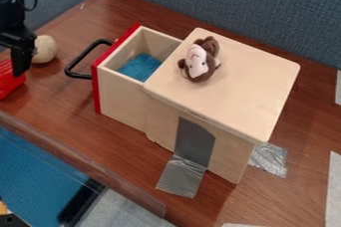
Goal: Move the red bell pepper to the upper left side of the table
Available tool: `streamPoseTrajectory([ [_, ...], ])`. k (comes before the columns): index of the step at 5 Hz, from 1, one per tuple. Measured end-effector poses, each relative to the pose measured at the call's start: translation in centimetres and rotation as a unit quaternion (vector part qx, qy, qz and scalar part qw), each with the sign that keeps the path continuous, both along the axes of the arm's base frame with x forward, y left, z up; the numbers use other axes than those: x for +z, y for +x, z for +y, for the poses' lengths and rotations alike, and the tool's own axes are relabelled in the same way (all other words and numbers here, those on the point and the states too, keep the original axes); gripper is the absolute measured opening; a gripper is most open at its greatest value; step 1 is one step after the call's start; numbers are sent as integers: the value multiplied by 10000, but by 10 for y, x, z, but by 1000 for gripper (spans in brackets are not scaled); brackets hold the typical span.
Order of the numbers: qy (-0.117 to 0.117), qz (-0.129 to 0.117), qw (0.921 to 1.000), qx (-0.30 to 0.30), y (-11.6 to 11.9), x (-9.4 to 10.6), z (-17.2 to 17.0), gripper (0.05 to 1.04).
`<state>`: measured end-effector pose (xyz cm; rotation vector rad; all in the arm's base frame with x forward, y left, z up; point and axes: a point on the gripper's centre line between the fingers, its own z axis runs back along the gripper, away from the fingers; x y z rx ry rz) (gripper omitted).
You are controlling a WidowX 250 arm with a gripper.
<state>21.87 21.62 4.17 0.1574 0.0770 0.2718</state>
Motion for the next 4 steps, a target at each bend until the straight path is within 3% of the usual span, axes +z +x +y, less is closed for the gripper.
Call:
streamPoseTrajectory([
  [2, 353, 164, 9991, -170, -1, -5, 6, 1000],
  [4, 352, 363, 9984, -248, -4, -18, 8, 1000],
])
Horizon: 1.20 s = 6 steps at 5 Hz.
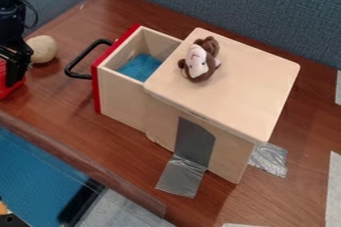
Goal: Move the red bell pepper to the upper left side of the table
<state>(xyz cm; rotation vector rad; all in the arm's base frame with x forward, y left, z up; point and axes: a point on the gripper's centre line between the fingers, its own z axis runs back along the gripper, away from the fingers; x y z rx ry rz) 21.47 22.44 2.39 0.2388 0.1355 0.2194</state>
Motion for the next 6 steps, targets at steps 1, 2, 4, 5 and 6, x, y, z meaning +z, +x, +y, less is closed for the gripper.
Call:
streamPoseTrajectory([
  [1, -103, 136, 9999, 23, -3, -11, -2, 1000],
  [2, -200, 317, 9993, 36, -7, -24, -3, 955],
  [4, -466, -72, 9986, 243, 5, 14, 2, 897],
  [5, -643, -352, 9964, 432, 25, 39, 8, 897],
  [6, -713, -652, 9940, 505, 56, 59, 16, 897],
])
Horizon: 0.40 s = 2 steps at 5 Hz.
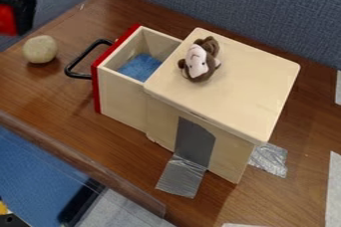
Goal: Move the red bell pepper to the upper left side of the table
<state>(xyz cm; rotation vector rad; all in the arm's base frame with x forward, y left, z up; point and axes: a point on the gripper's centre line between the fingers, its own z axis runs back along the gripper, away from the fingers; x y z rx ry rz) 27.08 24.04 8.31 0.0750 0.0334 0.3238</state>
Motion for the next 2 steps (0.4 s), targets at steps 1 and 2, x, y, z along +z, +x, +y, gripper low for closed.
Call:
streamPoseTrajectory([
  [1, -4, -157, 9999, 61, 30, -1, 5, 897],
  [2, 91, -223, 9995, 179, 62, -17, 18, 897],
])
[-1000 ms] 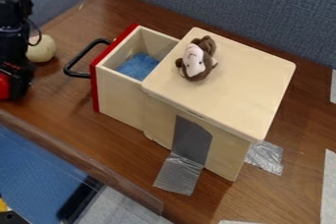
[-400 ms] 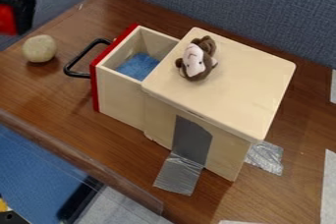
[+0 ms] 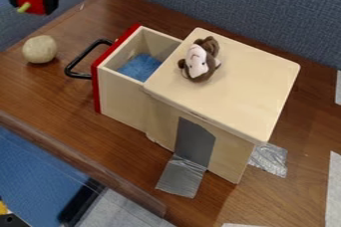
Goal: Move the red bell pepper to the upper left side of the table
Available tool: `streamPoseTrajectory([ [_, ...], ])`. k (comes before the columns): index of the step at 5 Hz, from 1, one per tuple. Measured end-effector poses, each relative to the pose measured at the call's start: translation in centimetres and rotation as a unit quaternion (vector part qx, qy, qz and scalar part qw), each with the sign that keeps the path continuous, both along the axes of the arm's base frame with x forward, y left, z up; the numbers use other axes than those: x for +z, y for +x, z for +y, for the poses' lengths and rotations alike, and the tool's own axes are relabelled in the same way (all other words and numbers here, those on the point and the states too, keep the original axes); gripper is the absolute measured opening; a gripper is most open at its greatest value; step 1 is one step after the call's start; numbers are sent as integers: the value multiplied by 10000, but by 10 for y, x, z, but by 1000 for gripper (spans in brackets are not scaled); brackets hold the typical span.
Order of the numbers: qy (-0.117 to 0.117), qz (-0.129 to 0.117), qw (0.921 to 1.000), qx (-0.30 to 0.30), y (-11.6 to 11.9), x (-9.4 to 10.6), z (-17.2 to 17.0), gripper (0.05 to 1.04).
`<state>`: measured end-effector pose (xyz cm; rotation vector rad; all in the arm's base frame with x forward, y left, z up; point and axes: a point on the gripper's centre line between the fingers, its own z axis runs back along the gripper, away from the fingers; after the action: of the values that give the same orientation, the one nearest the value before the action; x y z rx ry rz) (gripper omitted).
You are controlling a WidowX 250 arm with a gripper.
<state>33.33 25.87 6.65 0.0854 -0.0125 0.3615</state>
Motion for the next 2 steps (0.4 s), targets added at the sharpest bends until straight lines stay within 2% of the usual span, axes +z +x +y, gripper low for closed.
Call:
streamPoseTrajectory([
  [1, 36, 28, 9999, 135, 28, -15, 8, 897],
  [2, -104, 112, 9998, 124, 52, -38, 7, 897],
])
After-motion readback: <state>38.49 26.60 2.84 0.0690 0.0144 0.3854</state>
